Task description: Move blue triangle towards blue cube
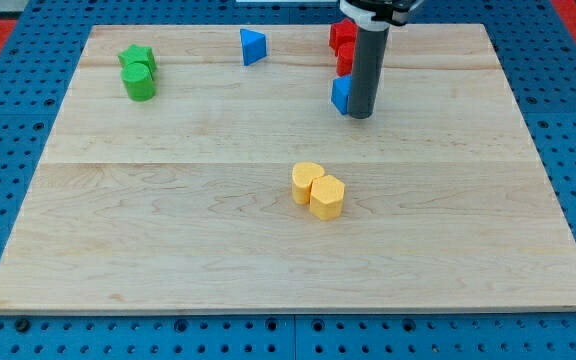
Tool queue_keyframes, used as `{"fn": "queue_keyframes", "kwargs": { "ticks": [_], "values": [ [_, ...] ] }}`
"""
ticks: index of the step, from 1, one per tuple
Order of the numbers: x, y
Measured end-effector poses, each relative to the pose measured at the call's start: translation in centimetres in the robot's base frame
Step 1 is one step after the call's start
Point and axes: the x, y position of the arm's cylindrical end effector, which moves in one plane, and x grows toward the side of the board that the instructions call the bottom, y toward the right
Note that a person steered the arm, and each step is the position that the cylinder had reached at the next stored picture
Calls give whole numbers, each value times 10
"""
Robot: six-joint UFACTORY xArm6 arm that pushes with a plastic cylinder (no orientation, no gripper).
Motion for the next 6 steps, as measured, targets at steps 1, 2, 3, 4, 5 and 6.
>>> {"fn": "queue_keyframes", "kwargs": {
  "ticks": [1, 2, 3, 4, 5, 6],
  "values": [
    [-10, 0],
    [-11, 0],
    [0, -1],
    [16, -25],
    [23, -87],
    [47, -124]
  ]
}}
